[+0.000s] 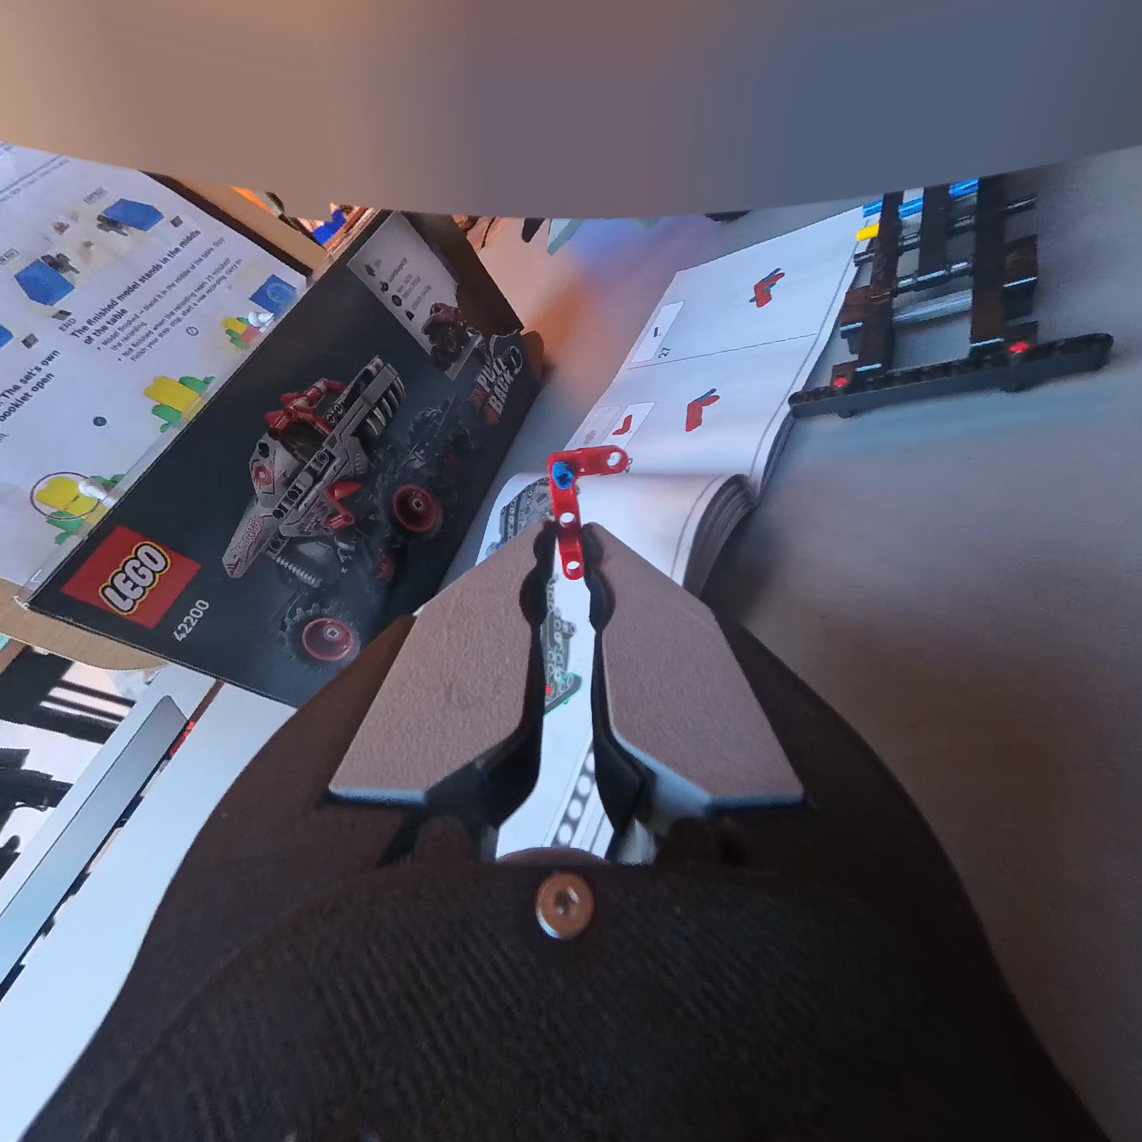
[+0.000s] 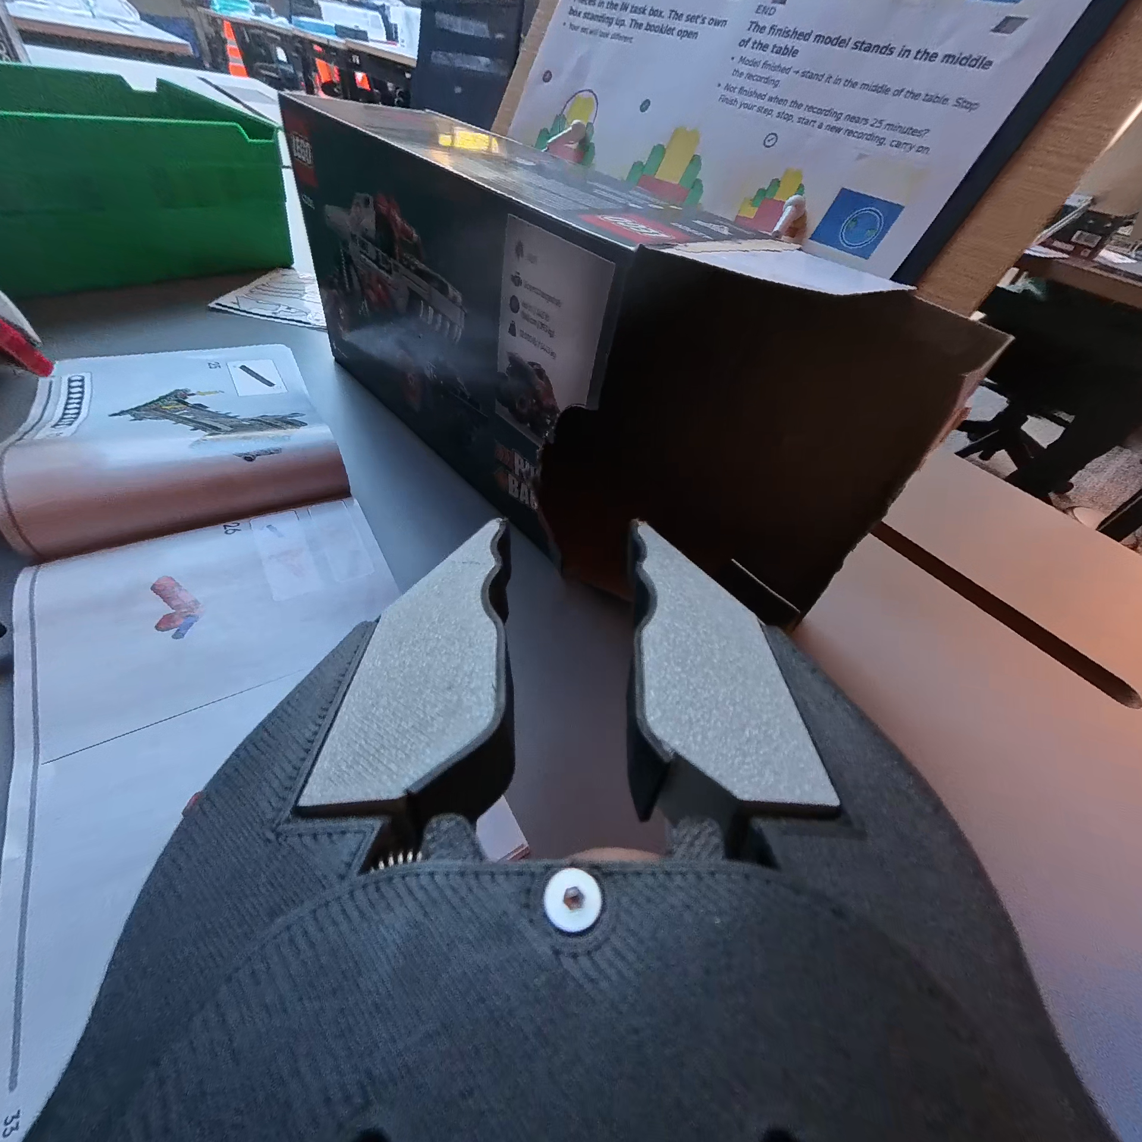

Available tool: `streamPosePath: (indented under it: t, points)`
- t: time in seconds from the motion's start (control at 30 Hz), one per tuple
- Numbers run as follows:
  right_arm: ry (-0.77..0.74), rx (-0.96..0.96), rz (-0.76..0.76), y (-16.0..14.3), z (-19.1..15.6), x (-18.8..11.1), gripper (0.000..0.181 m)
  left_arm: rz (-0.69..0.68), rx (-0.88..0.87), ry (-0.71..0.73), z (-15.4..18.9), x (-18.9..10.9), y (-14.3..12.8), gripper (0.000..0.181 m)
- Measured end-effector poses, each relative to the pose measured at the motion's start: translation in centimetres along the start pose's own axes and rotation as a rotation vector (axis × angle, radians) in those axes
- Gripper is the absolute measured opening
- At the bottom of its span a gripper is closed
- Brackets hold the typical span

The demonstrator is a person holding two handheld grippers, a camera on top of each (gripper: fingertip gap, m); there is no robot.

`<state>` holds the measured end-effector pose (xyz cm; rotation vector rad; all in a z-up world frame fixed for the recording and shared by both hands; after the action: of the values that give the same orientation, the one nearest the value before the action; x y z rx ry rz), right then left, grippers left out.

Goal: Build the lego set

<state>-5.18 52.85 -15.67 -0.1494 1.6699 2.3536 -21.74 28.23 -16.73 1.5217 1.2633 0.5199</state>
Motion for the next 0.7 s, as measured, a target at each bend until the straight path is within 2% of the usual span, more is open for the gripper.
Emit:
streamPosePath:
  t: [0.4,0.47,0.53,0.57,0.67,0.7]
  points:
    - [0.022,-0.011,-0.012,-0.1,-0.4,0.1,0.029,-0.002,0.028,0.013,0.1,0.0,0.1,0.005]
    - [0.115,0.023,-0.072,-0.5,-1.2,0.4,0.027,-0.003,0.027,0.006,0.2,0.0,0.1,0.005]
    - [0.284,0.048,-0.174,-1.2,-2.6,0.3,0.029,-0.016,0.027,-0.006,0.3,0.2,-0.2,0.005]
    - [0.335,0.03,-0.221,-1.6,-3.1,0.0,0.024,-0.025,0.031,-0.007,0.3,0.2,-0.3,0.005]
    - [0.331,-0.067,-0.231,-1.7,-3.5,-0.4,0.007,-0.029,0.044,-0.013,0.5,0.3,-0.3,0.005]
    - [0.353,-0.062,-0.228,-1.7,-3.7,-0.4,0.007,-0.032,0.048,-0.014,0.5,0.3,-0.4,0.005]
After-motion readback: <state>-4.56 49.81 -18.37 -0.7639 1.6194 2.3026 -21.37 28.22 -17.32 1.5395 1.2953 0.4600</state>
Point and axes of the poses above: each gripper's, where its closed fingertips meet, x out along the fingers, y out of its top, z = x × y across the jaws, the point moved 5 cm from there along -x, back along the fingers, and after that the axes turned 12 degrees about -x, right-handed, at the moved point
